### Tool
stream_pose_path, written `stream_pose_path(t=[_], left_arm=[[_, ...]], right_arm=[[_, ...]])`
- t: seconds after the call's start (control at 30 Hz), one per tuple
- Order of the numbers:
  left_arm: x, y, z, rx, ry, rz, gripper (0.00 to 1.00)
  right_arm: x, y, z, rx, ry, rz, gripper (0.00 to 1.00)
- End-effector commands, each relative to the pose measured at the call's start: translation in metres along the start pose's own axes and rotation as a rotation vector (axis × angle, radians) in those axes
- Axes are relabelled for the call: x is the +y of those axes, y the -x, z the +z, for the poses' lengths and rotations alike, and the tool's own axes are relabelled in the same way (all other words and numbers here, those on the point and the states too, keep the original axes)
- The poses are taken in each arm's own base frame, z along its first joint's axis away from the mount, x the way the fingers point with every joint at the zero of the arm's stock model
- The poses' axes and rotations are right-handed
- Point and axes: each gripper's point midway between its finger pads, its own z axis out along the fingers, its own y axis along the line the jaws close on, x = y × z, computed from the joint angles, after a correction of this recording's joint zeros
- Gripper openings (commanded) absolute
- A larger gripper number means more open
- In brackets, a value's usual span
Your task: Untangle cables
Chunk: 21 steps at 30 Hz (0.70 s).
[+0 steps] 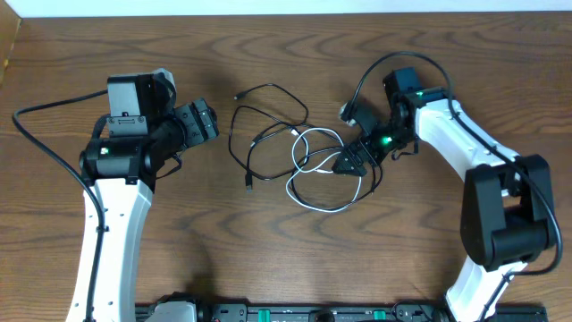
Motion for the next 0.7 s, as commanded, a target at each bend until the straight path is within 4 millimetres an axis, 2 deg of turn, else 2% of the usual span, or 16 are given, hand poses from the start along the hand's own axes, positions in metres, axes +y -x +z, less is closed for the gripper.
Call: stream_pose_path(t=[0.0,0.17,0.33,0.4,0.67], left_arm=[[-0.001,0.005,-0.003,-0.015,-0.003,0.015,0.89],[-0.001,0.005,-0.003,-0.015,-0.003,0.015,0.89],[-0.001,0.005,-0.003,-0.015,-0.003,0.015,0.89],[-0.001,0.005,-0.003,-0.015,-0.003,0.015,0.89],[-0.001,0.005,-0.003,-0.015,-0.003,0.015,0.89]], right_arm=[[-0.005,-0.007,0.012,0.034,0.008,-0.061,0.93],[-0.001,-0.011,0.022,0.058,0.035,-0.067,0.87],[0.010,-0.013,0.032,0.085,0.054,-0.087,0.71],[0.013,-0.014,0.034,0.096,0.056,-0.091,0.68],[0.009,-0.034,0.050,0.144,0.027,-0.102,0.73]])
